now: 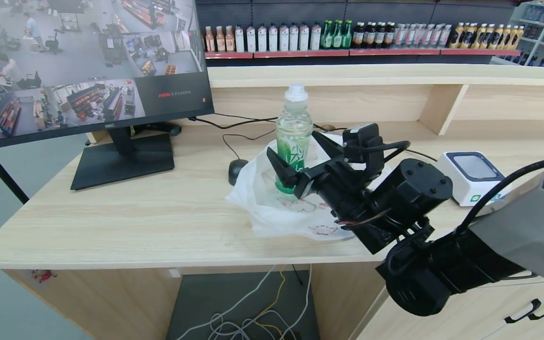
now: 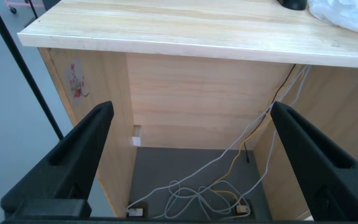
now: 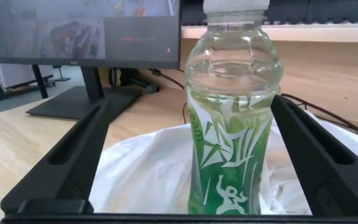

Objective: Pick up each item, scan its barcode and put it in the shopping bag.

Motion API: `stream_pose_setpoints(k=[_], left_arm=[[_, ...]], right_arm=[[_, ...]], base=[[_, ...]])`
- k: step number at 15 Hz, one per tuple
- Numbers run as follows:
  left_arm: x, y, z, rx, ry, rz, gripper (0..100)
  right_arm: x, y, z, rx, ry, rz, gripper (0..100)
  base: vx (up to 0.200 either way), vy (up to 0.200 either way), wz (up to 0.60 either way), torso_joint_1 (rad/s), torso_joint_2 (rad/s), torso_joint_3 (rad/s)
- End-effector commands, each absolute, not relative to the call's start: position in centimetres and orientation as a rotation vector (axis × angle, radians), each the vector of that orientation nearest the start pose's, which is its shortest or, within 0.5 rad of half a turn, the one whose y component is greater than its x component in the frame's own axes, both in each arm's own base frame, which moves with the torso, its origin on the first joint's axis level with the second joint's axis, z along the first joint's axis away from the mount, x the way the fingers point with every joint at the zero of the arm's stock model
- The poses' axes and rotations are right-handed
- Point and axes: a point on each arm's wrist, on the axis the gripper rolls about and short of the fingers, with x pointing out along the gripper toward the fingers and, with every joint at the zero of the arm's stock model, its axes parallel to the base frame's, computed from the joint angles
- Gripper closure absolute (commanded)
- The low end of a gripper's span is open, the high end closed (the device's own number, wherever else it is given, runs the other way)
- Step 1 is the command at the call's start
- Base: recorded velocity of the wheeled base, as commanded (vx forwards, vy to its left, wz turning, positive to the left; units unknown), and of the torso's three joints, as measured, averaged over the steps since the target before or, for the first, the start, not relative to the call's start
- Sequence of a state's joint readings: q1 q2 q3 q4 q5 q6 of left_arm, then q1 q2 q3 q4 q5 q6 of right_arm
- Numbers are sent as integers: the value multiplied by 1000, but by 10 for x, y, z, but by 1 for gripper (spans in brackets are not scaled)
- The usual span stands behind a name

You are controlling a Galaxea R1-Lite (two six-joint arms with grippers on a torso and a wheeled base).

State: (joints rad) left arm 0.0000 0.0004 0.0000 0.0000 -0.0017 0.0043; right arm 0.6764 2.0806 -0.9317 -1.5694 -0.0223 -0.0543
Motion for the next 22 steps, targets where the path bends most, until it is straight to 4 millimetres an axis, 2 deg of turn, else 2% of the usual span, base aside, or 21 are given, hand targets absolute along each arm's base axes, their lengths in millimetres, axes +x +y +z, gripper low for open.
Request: stream_pose_setpoints(k=[1, 6, 17, 22], left_arm=[[-23, 0, 75, 5, 0, -2, 0], [-23, 0, 75, 3, 0, -2, 0], [-23, 0, 75, 5, 0, -2, 0], [-23, 0, 75, 3, 0, -2, 0]], right_arm=[[285, 230, 189, 123, -435, 640, 0], [267, 216, 193, 138, -408, 647, 0], [263, 211, 185, 122, -372, 647, 0], [264, 210, 185, 122, -372, 644, 0]], base=[[-200, 0, 0, 2, 7, -2], [-40, 0, 0, 1, 1, 0], [0, 0, 0, 0, 0, 0], [0, -200, 0, -2, 2, 2]])
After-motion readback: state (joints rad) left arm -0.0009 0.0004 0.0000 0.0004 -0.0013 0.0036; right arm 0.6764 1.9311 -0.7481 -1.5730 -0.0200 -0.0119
